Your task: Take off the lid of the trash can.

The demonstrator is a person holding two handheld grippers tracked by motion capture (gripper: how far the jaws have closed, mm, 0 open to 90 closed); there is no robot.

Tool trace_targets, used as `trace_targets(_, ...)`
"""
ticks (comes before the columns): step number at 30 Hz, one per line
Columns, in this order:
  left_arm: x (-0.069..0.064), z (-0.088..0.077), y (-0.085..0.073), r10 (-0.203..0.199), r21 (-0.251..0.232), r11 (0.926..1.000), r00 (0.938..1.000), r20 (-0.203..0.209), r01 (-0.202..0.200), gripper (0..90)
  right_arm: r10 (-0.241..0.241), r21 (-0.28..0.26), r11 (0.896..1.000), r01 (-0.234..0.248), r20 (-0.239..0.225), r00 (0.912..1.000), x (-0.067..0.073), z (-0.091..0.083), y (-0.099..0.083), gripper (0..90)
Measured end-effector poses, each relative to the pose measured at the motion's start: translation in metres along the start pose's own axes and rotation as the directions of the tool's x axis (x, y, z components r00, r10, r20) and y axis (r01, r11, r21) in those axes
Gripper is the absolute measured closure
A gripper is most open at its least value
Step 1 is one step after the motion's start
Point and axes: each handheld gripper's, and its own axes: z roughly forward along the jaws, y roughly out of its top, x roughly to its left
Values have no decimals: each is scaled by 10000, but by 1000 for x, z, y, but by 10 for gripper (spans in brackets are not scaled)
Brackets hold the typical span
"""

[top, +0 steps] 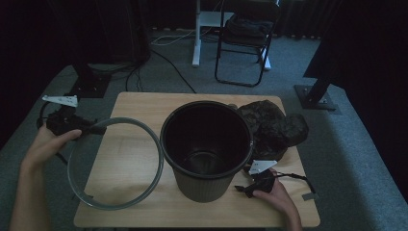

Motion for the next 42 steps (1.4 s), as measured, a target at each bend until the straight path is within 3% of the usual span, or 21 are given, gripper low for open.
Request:
trace_targets(32, 21, 40, -27, -832, 427, 9955, 9960, -333, 845, 732, 36, -3, 10000, -36, -2, 10000, 0, 0, 0, 141)
trace_targets(42, 26, 55, -31, -982, 751, 9919, 9936, -565, 1023, 732, 24, -9, 10000, -24, -4, 10000, 0, 0, 0, 141)
